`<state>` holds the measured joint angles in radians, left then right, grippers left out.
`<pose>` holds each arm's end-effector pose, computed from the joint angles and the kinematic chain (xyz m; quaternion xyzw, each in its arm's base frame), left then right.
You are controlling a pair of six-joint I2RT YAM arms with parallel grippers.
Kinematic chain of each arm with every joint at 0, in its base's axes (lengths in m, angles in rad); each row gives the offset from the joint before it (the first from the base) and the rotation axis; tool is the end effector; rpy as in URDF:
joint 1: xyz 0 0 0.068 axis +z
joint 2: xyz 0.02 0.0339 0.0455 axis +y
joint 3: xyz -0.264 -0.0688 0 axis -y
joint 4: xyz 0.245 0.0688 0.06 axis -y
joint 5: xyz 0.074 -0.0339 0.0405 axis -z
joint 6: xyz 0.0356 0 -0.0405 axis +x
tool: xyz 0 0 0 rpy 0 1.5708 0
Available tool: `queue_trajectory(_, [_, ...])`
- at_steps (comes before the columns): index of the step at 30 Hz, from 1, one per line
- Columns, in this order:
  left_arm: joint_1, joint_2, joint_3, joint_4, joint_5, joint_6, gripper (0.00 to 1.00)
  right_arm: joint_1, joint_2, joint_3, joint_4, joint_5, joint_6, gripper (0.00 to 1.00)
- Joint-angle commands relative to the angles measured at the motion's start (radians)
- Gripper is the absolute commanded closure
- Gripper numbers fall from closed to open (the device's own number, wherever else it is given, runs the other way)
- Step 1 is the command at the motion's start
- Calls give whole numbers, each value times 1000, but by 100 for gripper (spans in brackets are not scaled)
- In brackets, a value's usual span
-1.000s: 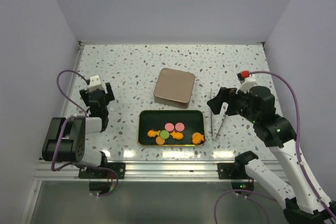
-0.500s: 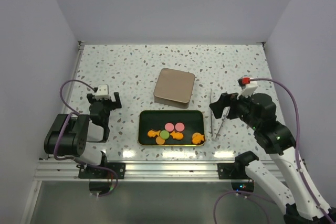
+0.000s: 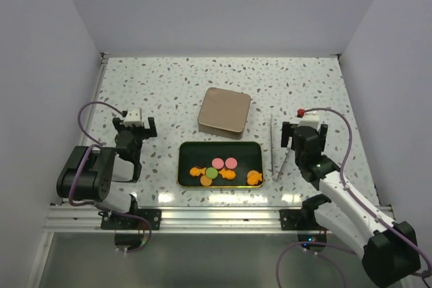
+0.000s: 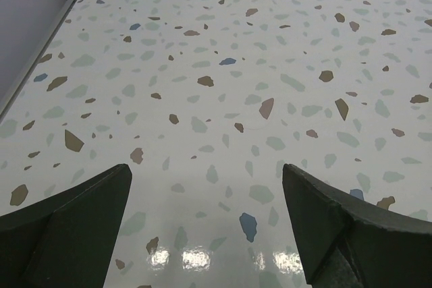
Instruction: Pack the cookies
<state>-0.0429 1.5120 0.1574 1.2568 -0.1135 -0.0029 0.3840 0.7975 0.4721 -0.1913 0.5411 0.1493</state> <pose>0.2245 -0.0056 0.1399 -0.0233 0.7402 0.0267 0.6714 0.1717 0.0496 0.2293 0.0360 0.8429 -0.0951 0.5284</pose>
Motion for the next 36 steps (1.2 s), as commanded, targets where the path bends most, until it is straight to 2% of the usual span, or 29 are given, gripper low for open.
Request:
queue_trajectory(1, [-5, 1, 16, 89, 3, 26, 0, -10, 55, -102, 448, 138, -57, 1])
queue_trajectory(3, [-5, 1, 16, 89, 3, 26, 0, -30, 107, -163, 664, 111, -94, 1])
queue_trajectory(5, [-5, 1, 16, 89, 3, 27, 0, -72, 207, -190, 771, 89, -108, 1])
queue_trajectory(6, [-5, 1, 16, 89, 3, 27, 0, -86, 248, -219, 890, 85, -90, 1])
queue_trajectory(8, [-5, 1, 16, 89, 3, 26, 0, -112, 366, -233, 1025, 88, -77, 1])
queue_trajectory(11, [-5, 1, 18, 89, 3, 26, 0, -128, 494, -251, 1191, 105, -83, 1])
queue_trajectory(15, [-5, -1, 16, 87, 3, 26, 0, -154, 610, -242, 1302, 56, -57, 1])
queue_trajectory(16, [-5, 1, 16, 89, 3, 26, 0, -174, 640, -245, 1335, 28, -62, 1])
queue_trajectory(17, [-5, 1, 17, 89, 3, 26, 0, -183, 663, -244, 1371, -69, -76, 1])
queue_trajectory(18, [-5, 1, 16, 89, 3, 27, 0, -188, 699, -221, 1331, -114, -83, 1])
queue_trajectory(20, [-5, 1, 16, 89, 3, 26, 0, -195, 767, -211, 1427, -135, -122, 1])
queue_trajectory(21, [-5, 1, 17, 89, 3, 26, 0, -197, 726, -164, 1268, -126, -88, 1])
queue_trajectory(22, [-5, 1, 18, 89, 2, 27, 0, -198, 741, -150, 1241, -115, -91, 1])
queue_trajectory(23, [-5, 1, 18, 89, 2, 27, 0, -197, 758, -147, 1289, -103, -97, 1])
queue_trajectory(25, [-5, -1, 18, 89, 3, 26, 0, -197, 737, -141, 1233, -105, -90, 1])
queue_trajectory(36, [-5, 1, 19, 88, 3, 27, 0, -197, 740, -145, 1247, -101, -97, 1])
